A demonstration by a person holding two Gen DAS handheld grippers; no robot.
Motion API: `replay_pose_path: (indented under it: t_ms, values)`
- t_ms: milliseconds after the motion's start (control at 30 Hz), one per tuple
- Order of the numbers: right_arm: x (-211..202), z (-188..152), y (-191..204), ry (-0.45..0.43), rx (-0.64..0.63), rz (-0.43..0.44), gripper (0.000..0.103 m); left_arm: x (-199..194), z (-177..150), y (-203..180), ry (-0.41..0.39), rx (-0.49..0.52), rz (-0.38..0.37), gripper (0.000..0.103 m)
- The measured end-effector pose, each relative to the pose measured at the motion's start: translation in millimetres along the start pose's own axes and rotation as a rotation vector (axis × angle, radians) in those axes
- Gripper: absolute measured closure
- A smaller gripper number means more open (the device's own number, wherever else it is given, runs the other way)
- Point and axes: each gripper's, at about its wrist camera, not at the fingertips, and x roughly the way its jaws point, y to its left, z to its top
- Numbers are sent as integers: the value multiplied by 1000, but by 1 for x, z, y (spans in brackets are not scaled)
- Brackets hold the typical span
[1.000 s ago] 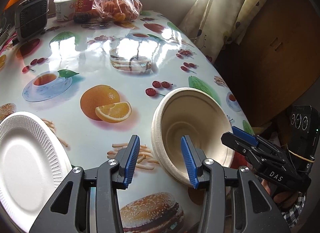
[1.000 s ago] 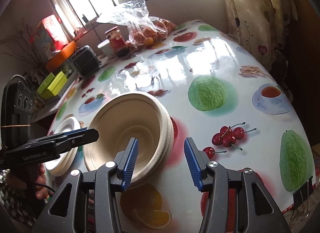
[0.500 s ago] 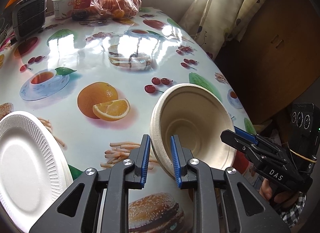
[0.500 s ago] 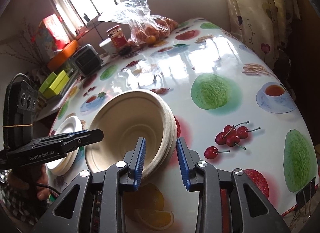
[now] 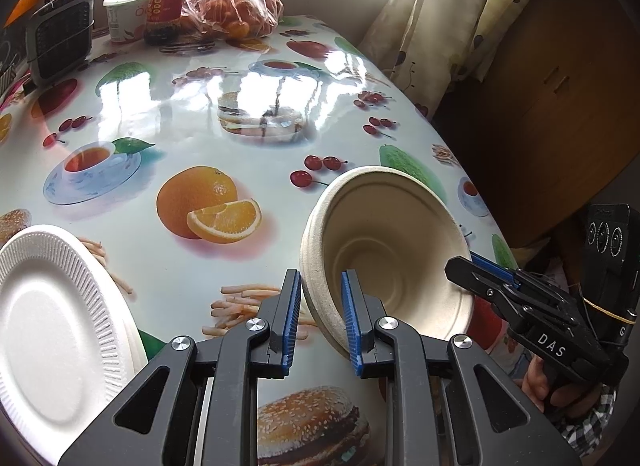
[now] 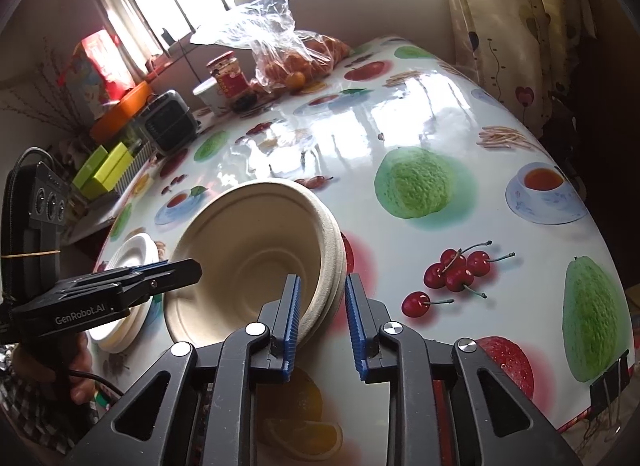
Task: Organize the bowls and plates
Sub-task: 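Carry the nested tan bowls with the left gripper toward the white plate stack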
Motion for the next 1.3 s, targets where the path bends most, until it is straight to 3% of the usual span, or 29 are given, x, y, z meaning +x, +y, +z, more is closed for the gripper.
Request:
replay_pose_path:
  t_ms: [1300]
  values:
    - [-3,11,14,-19,-8,2,86,-14,1,5,-19,-16,36,85]
